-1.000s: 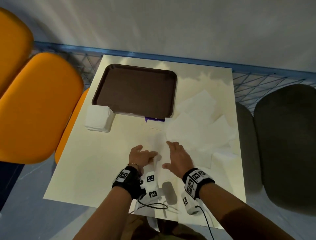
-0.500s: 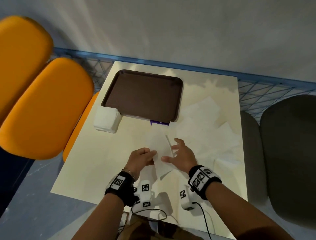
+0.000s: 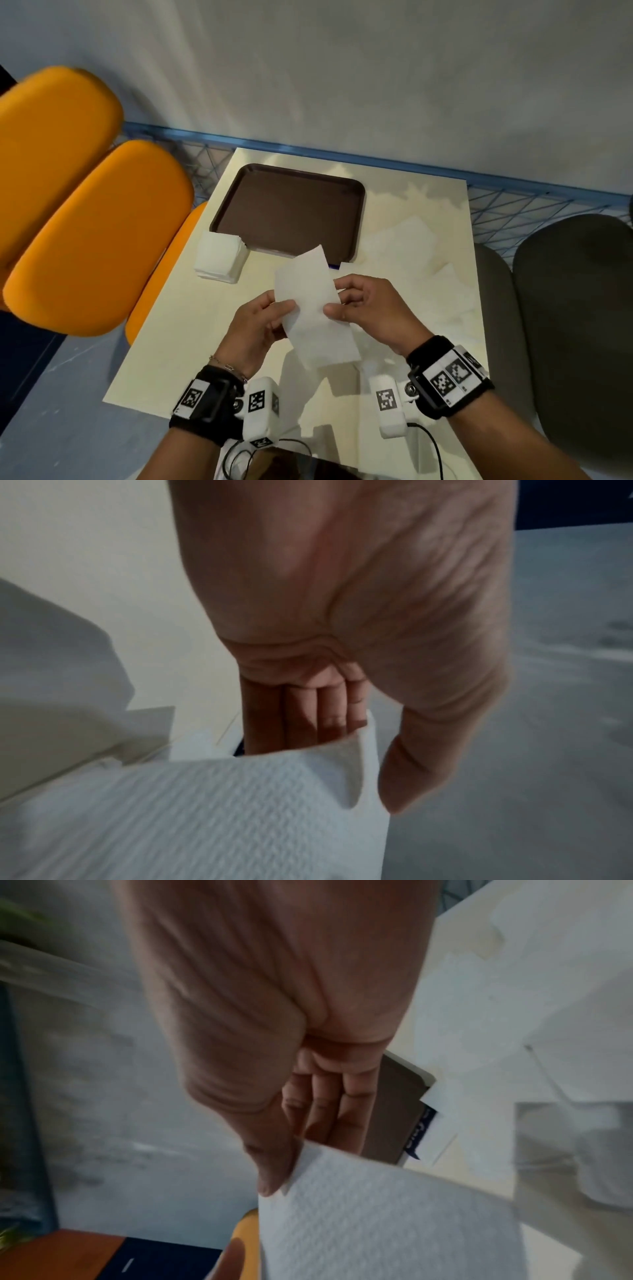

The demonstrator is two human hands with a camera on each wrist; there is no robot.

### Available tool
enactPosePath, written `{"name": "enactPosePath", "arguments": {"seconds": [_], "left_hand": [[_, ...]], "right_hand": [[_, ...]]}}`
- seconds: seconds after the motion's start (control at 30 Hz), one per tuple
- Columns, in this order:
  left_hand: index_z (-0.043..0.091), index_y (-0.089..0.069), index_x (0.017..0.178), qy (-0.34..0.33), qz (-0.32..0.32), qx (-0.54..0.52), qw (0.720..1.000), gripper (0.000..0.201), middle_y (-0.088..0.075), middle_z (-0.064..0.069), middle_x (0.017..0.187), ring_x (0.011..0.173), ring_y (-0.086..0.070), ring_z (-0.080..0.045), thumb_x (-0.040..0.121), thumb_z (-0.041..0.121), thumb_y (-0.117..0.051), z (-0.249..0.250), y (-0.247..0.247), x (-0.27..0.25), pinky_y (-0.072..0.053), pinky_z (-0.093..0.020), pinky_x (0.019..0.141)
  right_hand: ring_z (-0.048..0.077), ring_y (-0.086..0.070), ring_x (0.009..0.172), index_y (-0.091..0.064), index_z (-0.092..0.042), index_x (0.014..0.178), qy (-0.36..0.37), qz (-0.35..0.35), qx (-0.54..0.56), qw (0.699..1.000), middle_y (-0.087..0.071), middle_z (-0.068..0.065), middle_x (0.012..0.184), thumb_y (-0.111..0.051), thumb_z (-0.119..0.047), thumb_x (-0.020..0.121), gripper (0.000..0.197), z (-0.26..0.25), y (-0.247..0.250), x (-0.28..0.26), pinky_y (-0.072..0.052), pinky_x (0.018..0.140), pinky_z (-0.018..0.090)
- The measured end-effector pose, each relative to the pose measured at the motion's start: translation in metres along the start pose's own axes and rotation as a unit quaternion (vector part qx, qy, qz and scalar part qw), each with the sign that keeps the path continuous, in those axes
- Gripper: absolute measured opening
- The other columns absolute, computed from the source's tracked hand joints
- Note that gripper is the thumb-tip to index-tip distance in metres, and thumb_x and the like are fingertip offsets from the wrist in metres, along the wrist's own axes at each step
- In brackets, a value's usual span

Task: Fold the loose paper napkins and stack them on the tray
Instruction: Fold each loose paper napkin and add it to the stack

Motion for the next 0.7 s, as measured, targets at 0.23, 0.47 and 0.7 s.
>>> {"name": "enactPosePath", "arguments": {"seconds": [0.23, 0.47, 0.7], "left_hand": [[0.008, -0.07, 0.125, -0.074, -0.056, 0.129, 0.987, 0.045, -0.079, -0.006, 0.116, 0.105, -0.077, -0.026, 0.083, -0.005, -0.079, 0.056, -0.003, -0.026, -0.065, -0.039, 0.085], [0.011, -0.081, 0.109, -0.153, -0.053, 0.196, 0.967, 0.031, -0.081, -0.003, 0.107, 0.102, -0.077, -0.023, 0.081, -0.002, -0.083, 0.098, 0.026, -0.035, -0.063, -0.031, 0.084], [0.007, -0.081, 0.101, -0.165, -0.078, 0.181, 0.966, 0.029, -0.077, 0.003, 0.122, 0.116, -0.071, -0.019, 0.09, -0.015, -0.067, 0.121, 0.058, -0.033, -0.058, -0.031, 0.091]], "right_hand": [[0.018, -0.076, 0.082, -0.08, -0.011, 0.104, 0.011, -0.009, -0.038, 0.999, -0.082, 0.009, 0.096, -0.081, -0.006, 0.092, 0.014, -0.034, -0.009, -0.016, -0.059, 0.076, 0.03], [0.017, -0.075, 0.084, -0.084, -0.01, 0.102, 0.034, 0.001, -0.072, 0.997, -0.083, 0.008, 0.097, -0.077, 0.001, 0.093, 0.016, -0.07, -0.032, -0.027, -0.062, 0.077, 0.029], [0.018, -0.08, 0.09, -0.087, -0.022, 0.102, 0.084, 0.093, -0.14, 0.982, -0.083, -0.007, 0.103, -0.07, 0.005, 0.095, 0.032, -0.093, -0.055, -0.023, -0.064, 0.087, 0.034]]}}
Point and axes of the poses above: each hand's wrist, its own x-axis towards the middle knuckle, its own y-axis out of the back of the hand, z = x × y, the point moved 6 cm from there along x, towards the middle knuckle
